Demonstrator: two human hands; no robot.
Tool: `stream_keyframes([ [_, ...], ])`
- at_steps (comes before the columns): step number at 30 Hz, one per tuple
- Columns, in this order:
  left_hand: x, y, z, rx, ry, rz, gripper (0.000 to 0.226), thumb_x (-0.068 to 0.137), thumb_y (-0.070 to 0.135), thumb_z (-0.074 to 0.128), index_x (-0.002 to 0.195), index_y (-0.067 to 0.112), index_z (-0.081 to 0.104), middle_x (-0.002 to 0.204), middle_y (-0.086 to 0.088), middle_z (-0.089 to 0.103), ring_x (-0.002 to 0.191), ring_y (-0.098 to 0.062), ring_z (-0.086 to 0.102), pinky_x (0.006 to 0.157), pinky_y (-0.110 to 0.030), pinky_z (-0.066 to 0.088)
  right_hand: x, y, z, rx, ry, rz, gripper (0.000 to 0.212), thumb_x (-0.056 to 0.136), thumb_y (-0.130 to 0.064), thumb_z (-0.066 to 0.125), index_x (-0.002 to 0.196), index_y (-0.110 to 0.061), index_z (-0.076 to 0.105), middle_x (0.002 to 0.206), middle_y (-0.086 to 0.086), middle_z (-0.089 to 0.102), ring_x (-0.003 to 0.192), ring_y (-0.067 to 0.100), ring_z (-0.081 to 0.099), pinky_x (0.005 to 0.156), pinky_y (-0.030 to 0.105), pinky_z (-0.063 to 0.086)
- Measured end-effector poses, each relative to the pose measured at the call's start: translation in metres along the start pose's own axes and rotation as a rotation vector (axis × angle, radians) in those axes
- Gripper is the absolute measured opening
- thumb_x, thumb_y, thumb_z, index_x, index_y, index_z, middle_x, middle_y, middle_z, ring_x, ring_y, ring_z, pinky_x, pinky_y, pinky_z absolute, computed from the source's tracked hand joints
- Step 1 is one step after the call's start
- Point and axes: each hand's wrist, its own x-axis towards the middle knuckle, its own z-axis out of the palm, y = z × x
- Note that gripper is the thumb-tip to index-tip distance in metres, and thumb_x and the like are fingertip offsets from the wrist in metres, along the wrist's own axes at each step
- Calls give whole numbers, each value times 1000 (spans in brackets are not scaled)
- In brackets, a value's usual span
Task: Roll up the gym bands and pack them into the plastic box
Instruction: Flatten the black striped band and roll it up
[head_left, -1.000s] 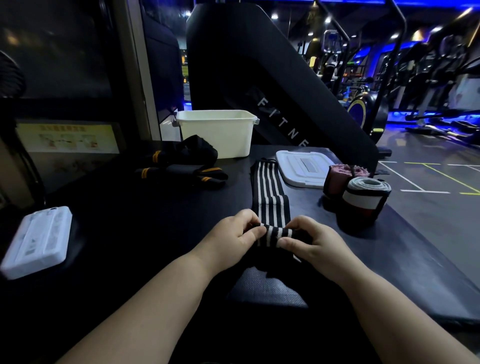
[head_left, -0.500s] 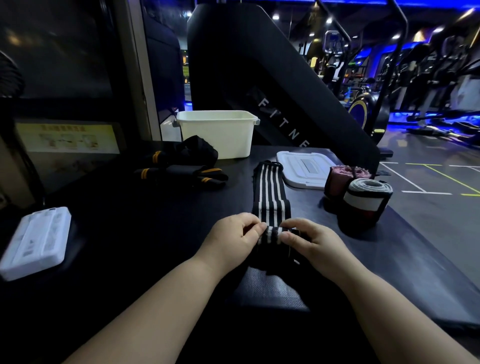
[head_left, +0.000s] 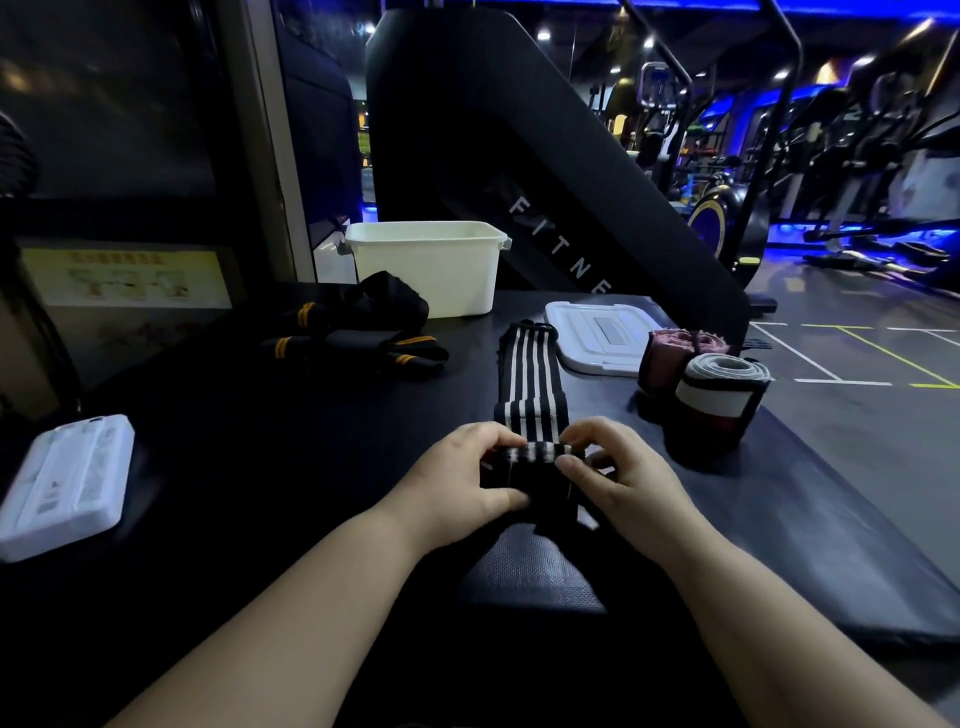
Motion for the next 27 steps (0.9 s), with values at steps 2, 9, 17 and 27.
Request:
stream_keyframes([
  [2, 0, 0, 0, 6, 8, -8, 46, 75, 25, 81, 116, 30, 61, 110, 16, 53, 102, 1, 50, 79, 5, 30, -3, 0, -3, 2, -36, -18, 27, 80, -27, 77, 93, -42, 60, 102, -15, 58, 89, 0, 56, 80, 18, 46],
  [9, -2, 0, -1, 27, 27, 5, 41, 73, 27, 82, 108, 32, 60, 101, 18, 53, 98, 0, 52, 80, -3, 35, -3, 4, -3, -25, -73, -51, 64, 63, -9, 87, 103, -48, 57, 111, -19, 56, 95, 5, 58, 79, 24, 53],
  [17, -1, -4, 3, -3, -34, 71, 70, 76, 17, 79, 135, 42, 48, 124, 19, 53, 117, 5, 47, 100, -6, 32, -2, 4, -3, -69, -62, -51, 50, 72, -16, 83, 115, -35, 65, 105, -23, 57, 94, 1, 59, 82, 15, 48],
  [27, 0, -4, -1, 45, -8, 83, 47, 84, 29, 74, 129, 29, 59, 122, 18, 49, 112, 8, 44, 90, 5, 22, -3, 0, -2, -237, -97, -44, 38, 90, -35, 64, 127, -32, 57, 108, -8, 65, 92, 8, 57, 86, 26, 44],
])
